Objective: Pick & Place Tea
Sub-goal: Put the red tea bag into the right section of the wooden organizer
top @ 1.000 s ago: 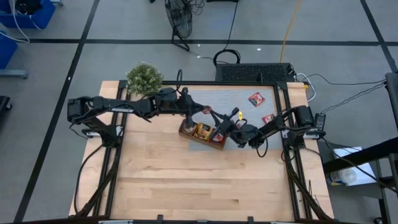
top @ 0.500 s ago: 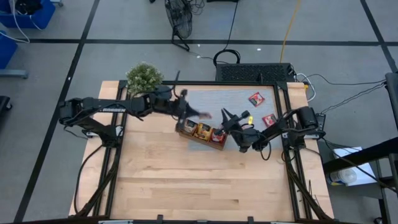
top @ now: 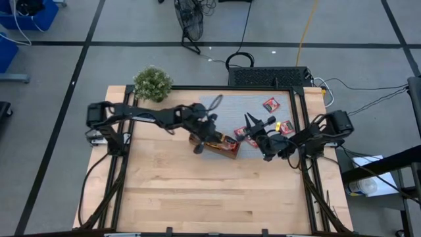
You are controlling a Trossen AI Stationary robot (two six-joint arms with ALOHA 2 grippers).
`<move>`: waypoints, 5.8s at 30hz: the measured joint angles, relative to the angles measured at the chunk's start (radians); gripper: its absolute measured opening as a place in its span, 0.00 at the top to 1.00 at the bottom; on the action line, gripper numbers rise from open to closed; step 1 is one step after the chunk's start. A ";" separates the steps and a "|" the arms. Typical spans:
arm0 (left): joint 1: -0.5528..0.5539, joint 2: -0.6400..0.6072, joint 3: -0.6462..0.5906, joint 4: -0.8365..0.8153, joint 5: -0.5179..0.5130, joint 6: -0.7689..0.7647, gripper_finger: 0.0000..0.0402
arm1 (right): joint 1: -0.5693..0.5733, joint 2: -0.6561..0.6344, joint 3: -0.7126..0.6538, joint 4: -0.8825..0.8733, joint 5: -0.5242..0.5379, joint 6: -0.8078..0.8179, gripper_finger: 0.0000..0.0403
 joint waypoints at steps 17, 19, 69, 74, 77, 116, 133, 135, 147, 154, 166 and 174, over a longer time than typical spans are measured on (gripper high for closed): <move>-0.002 0.236 0.177 -0.096 -0.029 0.174 1.00 | 0.045 -0.007 -0.054 -0.009 -0.001 0.063 0.93; 0.003 0.236 0.177 -0.091 -0.028 0.177 1.00 | 0.045 -0.007 -0.054 -0.008 0.000 0.063 0.93; 0.012 0.299 0.176 -0.008 -0.235 0.149 0.57 | 0.045 -0.007 -0.054 -0.055 -0.003 0.112 0.95; 0.012 0.290 0.176 -0.008 -0.238 0.149 0.58 | 0.045 -0.007 -0.054 -0.056 -0.004 0.112 0.95; 0.012 0.269 0.175 -0.025 -0.240 0.153 0.60 | 0.045 -0.007 -0.054 -0.056 -0.004 0.111 0.95; -0.211 0.413 0.641 -0.813 -0.516 0.533 1.00 | 0.051 -0.023 -0.053 -0.027 0.101 -0.026 0.95; -0.158 0.433 0.649 -0.765 -0.339 0.592 1.00 | 0.250 -0.054 -0.053 -0.027 0.281 -0.209 0.95; -0.152 0.433 0.649 -0.752 -0.328 0.591 1.00 | 0.269 -0.064 -0.053 -0.024 0.289 -0.209 0.95; -0.138 0.457 0.635 -0.697 -0.329 0.595 1.00 | 0.294 -0.067 -0.053 -0.032 0.289 -0.205 0.95; -0.135 0.516 0.636 -0.681 -0.335 0.592 1.00 | 0.294 -0.067 -0.056 -0.035 0.288 -0.187 0.95; -0.146 0.526 0.636 -0.634 -0.494 0.543 1.00 | 0.294 -0.067 -0.058 -0.036 0.285 -0.177 0.95; -0.162 0.526 0.636 -0.610 -0.584 0.554 0.99 | 0.294 -0.067 -0.058 -0.037 0.285 -0.177 0.95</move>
